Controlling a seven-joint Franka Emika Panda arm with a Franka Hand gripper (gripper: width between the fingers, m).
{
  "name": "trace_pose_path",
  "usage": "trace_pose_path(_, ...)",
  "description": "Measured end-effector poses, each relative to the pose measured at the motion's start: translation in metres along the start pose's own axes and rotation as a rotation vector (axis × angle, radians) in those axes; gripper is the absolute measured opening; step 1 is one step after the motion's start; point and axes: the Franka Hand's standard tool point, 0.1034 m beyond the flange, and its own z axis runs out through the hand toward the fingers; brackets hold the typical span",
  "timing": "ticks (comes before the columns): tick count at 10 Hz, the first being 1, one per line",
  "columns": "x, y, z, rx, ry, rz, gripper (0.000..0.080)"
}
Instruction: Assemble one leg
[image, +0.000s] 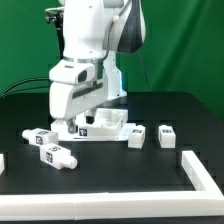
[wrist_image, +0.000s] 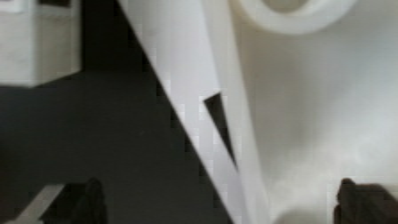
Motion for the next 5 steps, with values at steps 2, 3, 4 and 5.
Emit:
trace_pose_path(2, -0.0017, -0.0035, 0.0114, 0.017, -0.017, 0.011, 0.0649)
trace_pose_path(3, 0.0009, -0.0081, 0.0131, 0.022, -0.018, 0.025, 0.0649)
trace_pose_path(4, 0.0025, -0.0107, 0.0136, 0.014, -0.014, 0.042, 0.0649)
trace_pose_path(5, 0.0019, -0.0107, 0.0137, 0.016, -0.015, 0.043, 0.0649)
